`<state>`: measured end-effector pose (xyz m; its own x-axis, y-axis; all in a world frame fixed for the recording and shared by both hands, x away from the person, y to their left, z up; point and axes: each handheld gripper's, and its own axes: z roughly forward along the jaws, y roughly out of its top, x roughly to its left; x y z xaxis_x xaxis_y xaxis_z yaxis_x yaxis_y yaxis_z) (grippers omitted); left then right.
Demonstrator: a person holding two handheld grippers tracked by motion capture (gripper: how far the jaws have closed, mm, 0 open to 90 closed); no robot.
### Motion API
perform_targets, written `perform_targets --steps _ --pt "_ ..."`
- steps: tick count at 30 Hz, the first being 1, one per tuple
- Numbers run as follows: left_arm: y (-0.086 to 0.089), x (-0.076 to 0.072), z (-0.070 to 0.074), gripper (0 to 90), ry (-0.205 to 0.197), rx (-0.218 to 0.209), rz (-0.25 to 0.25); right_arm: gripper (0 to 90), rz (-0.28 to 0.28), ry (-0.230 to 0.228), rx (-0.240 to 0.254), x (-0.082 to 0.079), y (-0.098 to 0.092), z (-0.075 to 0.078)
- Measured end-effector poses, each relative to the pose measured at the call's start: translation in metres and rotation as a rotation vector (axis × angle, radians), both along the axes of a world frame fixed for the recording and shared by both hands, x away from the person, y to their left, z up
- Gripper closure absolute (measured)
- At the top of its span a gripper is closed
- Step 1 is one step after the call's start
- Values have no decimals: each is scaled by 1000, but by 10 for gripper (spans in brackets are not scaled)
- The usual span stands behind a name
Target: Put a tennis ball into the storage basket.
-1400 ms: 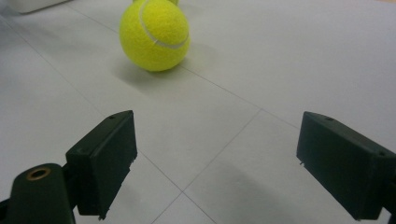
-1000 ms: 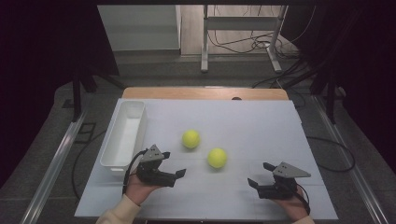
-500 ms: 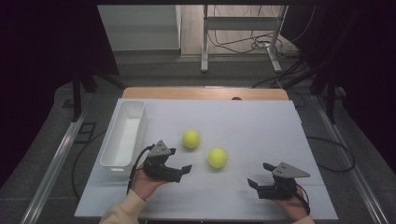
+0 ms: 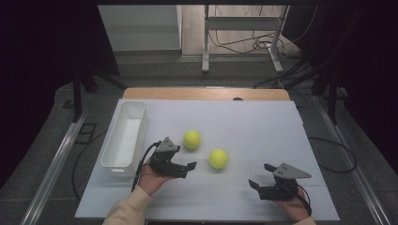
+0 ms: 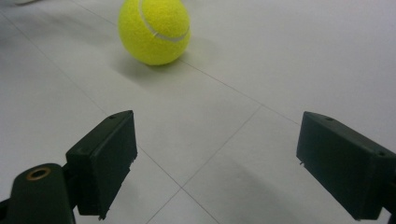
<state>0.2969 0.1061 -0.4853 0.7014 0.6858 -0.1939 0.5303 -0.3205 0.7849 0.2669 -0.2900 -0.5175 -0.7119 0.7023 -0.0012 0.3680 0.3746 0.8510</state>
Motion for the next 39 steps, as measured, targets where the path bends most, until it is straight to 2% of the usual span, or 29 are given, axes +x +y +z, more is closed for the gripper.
perform_targets --steps 22,39 --pt "-5 31 -9 96 26 29 75 129 9 3 -5 0 1 -1" --pt "-9 48 -15 94 39 50 99 129 9 3 -5 0 1 -2"
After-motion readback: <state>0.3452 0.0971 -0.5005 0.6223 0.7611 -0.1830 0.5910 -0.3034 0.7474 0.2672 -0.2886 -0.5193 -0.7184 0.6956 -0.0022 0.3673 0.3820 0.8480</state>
